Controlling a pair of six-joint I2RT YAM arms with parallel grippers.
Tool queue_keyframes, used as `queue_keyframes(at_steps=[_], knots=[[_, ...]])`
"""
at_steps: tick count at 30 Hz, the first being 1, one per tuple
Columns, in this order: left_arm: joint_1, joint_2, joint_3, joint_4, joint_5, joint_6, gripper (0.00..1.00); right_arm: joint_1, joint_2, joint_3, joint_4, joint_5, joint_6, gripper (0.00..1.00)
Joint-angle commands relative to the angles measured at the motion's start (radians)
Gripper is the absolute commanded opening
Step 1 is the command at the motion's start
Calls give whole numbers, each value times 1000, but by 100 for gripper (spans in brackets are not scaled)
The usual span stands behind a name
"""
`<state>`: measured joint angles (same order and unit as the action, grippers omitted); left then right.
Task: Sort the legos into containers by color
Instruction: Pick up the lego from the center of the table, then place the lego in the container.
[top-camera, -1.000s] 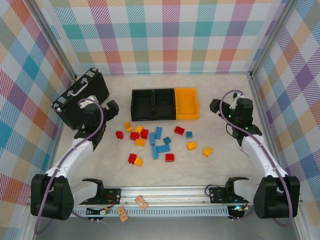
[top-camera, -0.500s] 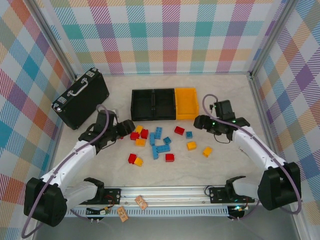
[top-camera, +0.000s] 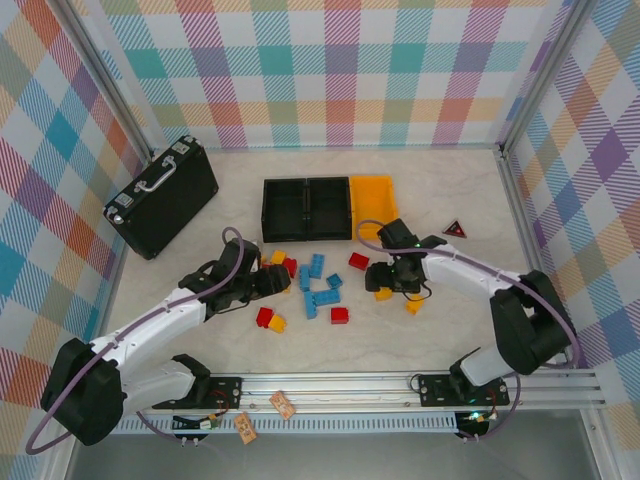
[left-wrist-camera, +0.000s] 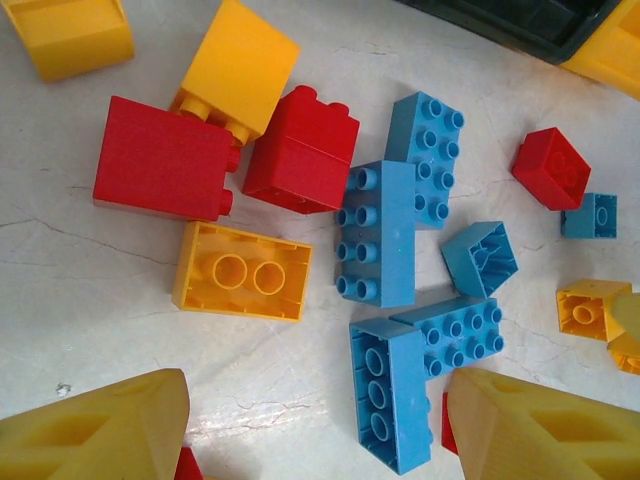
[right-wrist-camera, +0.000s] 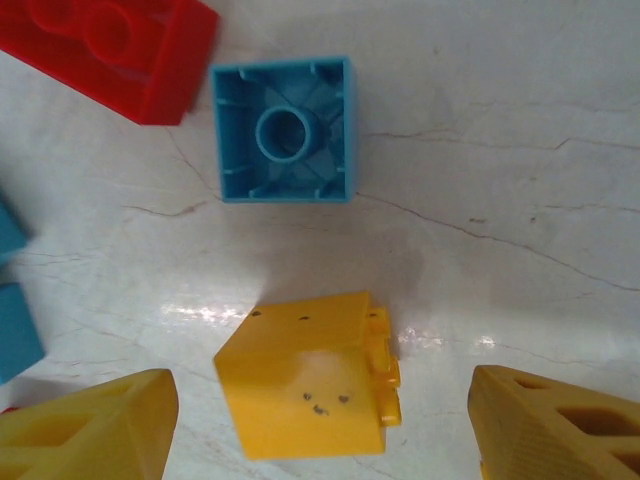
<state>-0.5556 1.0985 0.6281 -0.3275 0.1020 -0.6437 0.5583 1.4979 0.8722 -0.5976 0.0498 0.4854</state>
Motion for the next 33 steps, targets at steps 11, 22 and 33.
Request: queue_keyframes(at_steps=[11,22,33], knots=[[-30,-9,-38,30,-38,-41,69,98,108,97,-81,113,-19,43],[-39,-9,-4,41,-21,-43,69,81,12,279,-181,146,-41,39],[-69,-3,44,35,-25,-44,69,-57,332,649,-161,188,-47,40]])
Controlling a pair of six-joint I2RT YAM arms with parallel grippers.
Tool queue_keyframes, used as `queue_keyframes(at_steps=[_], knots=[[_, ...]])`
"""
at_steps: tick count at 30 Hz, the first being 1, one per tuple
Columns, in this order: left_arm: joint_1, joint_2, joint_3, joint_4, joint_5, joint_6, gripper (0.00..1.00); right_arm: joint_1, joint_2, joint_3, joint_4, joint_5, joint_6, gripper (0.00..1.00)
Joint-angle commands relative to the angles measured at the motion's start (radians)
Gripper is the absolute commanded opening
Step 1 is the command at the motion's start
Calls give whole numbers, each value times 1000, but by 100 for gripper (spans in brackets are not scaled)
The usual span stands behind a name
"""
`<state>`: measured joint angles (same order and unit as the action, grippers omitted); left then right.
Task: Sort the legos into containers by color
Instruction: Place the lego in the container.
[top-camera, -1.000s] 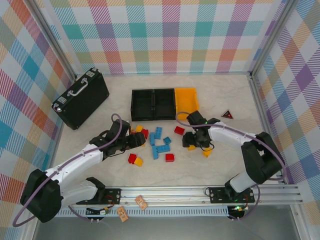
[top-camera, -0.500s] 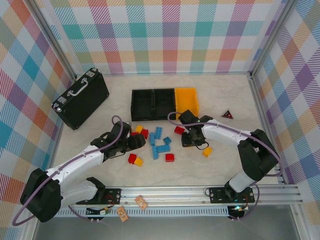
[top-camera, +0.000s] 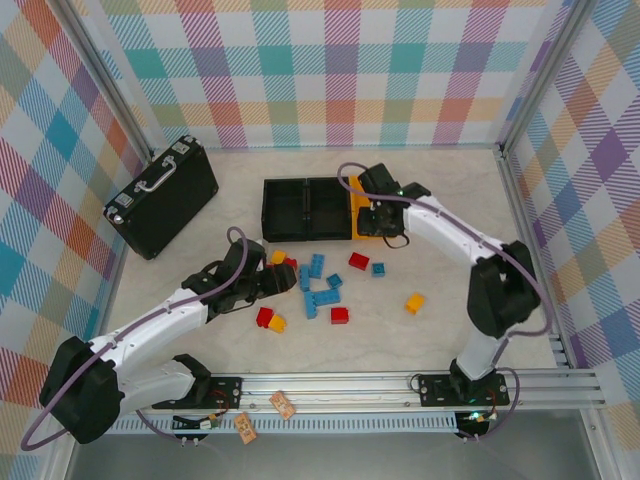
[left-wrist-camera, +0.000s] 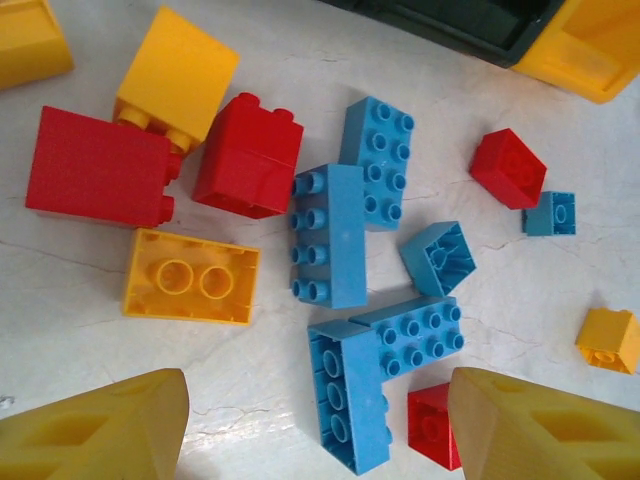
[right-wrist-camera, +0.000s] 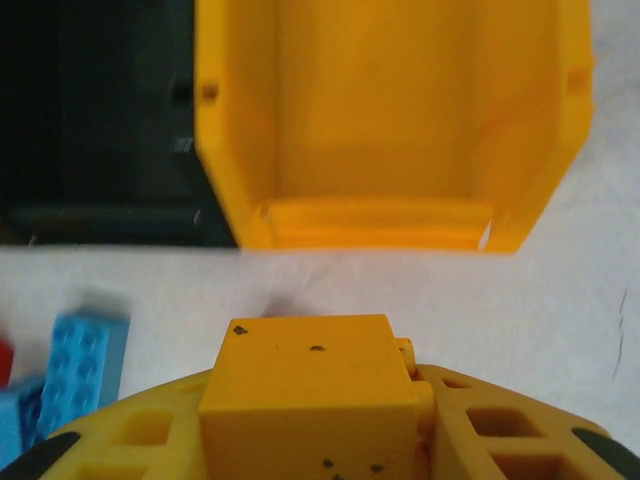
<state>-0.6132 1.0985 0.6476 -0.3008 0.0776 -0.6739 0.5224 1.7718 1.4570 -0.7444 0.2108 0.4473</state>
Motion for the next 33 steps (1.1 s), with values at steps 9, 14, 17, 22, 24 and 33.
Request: queue_keyframes(at_steps=[9,14,17,22,24,33], knots=[[-27,-8,20,-2,-21,-26,69,-64,278,279,-57,32,20,41],[-28,-9,15,-10,-35,-26,69,-70,356,341,-78,39,33,43],[-29,-11,15,-15,-39,-27,69,-70,377,350,-86,53,44,44],[-31,-10,15,-20,-45,-28,69,-70,379,345,-75,44,48,48],[-30,-8,16,-21,-47,-29,69,-70,376,345,-75,41,48,49],[-32,-5,24,-26,-49,-33,70,-69,303,327,-70,32,47,58]])
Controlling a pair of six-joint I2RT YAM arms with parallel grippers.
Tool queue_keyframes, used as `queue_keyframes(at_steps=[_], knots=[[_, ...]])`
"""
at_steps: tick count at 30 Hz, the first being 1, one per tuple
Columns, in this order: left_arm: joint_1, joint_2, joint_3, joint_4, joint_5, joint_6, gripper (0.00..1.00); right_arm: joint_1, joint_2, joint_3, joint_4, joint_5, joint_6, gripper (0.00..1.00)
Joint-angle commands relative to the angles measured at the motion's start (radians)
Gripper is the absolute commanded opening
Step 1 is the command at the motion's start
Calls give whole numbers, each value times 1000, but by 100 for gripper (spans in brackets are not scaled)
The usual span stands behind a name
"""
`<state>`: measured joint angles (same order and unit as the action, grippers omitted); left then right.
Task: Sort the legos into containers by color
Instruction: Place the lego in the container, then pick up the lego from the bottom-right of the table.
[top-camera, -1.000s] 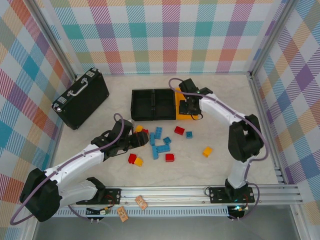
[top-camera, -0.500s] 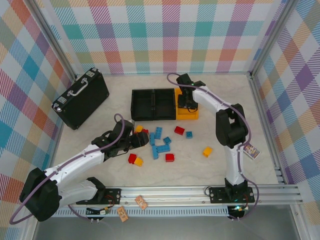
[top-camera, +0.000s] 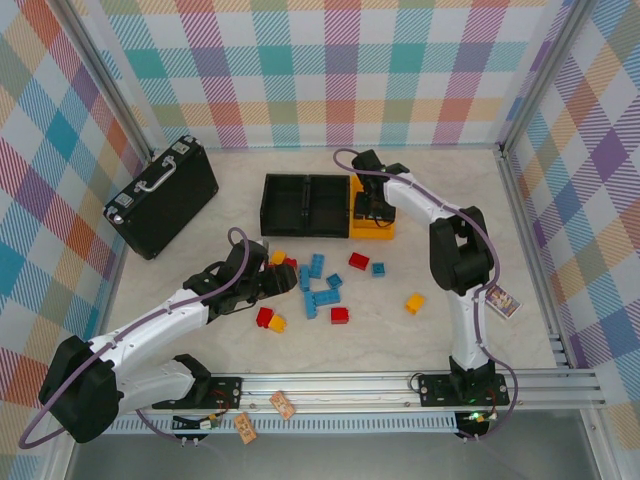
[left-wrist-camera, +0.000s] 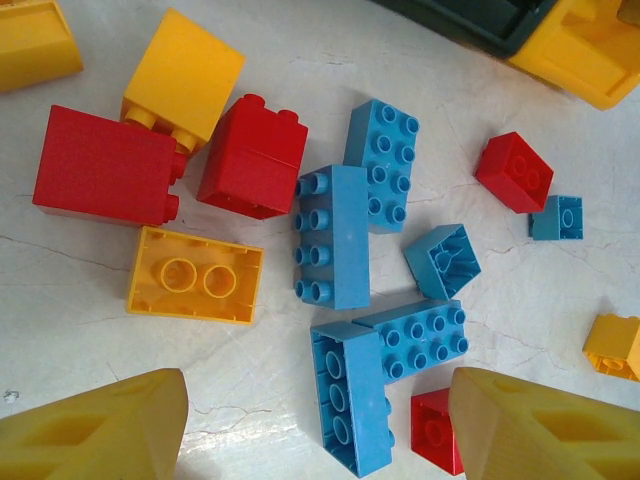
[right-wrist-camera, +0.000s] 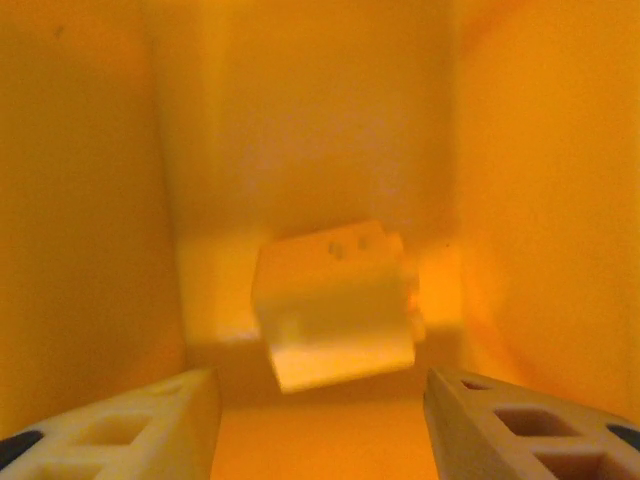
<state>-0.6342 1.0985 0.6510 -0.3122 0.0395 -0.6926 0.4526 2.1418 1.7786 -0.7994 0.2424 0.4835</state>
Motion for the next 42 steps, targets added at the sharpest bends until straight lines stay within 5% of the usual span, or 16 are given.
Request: queue_keyframes(at_steps=[1,11,28,42], knots=[[-12,-6,24,-13,-9,-15,70,2,-88,-5,-11,-4,9,57],[-28,42,79,-9,20,40,70,6,-400,-273,41,-12,27,59],[-151,195,230,-70,9,265,70,-3,-876,-870,-27,-12,288,77],[-308,348,310,-69,-35,356,68,-3,-852,-1090,102,-49,472,74]])
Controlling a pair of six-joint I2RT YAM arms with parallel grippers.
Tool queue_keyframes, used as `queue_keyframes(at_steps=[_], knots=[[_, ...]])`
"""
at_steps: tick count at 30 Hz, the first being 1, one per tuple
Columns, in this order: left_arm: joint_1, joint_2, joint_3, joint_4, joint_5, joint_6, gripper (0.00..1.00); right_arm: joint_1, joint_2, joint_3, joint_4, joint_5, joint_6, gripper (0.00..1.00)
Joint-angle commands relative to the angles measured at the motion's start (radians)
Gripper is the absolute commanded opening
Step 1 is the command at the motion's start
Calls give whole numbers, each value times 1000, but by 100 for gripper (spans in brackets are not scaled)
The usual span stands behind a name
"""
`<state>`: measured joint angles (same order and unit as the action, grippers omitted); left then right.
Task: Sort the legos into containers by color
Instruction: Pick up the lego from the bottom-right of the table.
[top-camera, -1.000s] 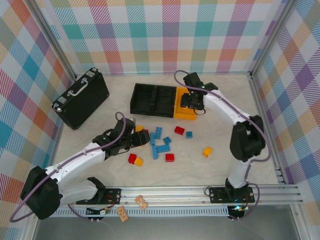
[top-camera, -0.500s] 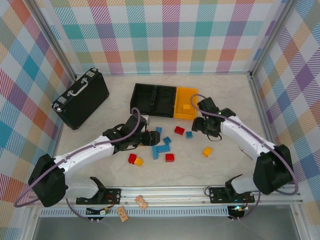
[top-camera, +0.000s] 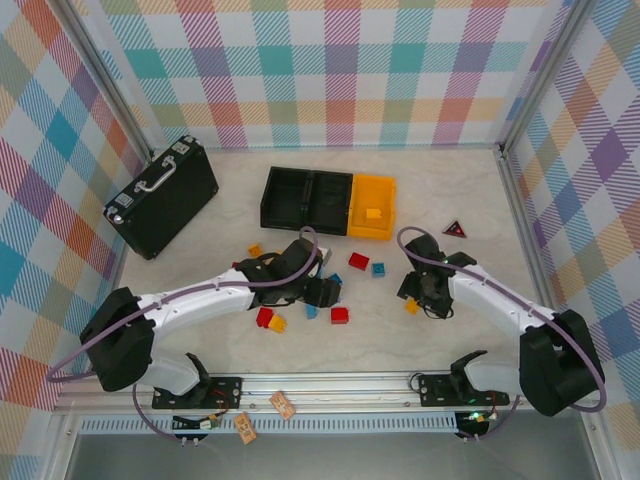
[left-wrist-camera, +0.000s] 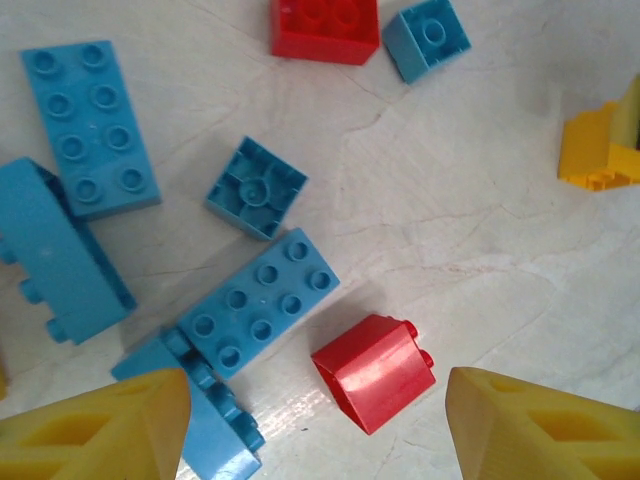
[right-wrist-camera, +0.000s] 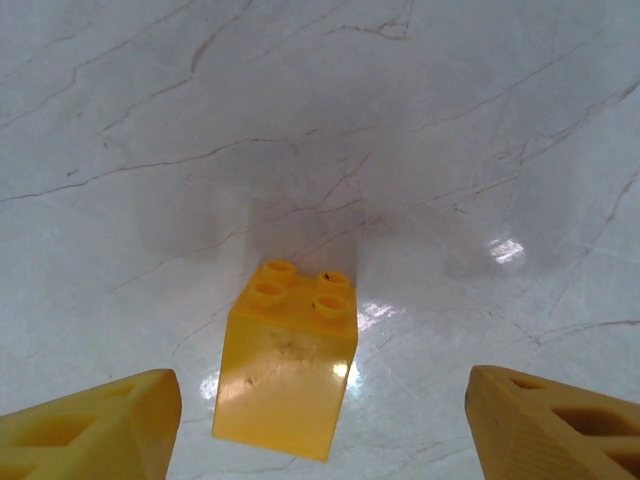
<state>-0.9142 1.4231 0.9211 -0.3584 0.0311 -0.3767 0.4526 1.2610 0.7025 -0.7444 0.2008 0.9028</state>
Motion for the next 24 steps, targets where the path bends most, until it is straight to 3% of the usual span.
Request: queue_keyframes(at_steps=[1,8,17,24], knots=[[-35,31,45,-29,-32,44,68,-2,38,-13,53,-9,52,72],[-59,71,63,-36,-48,40,67,-3,75,-3,78,-12,32,51],[-61,83,71,-29,-56,32,67,-2,83,14,74,-29,-8,31],[-57,58,60,-19,-94,-7,67,-1,51,119,18,-18,-75,29]])
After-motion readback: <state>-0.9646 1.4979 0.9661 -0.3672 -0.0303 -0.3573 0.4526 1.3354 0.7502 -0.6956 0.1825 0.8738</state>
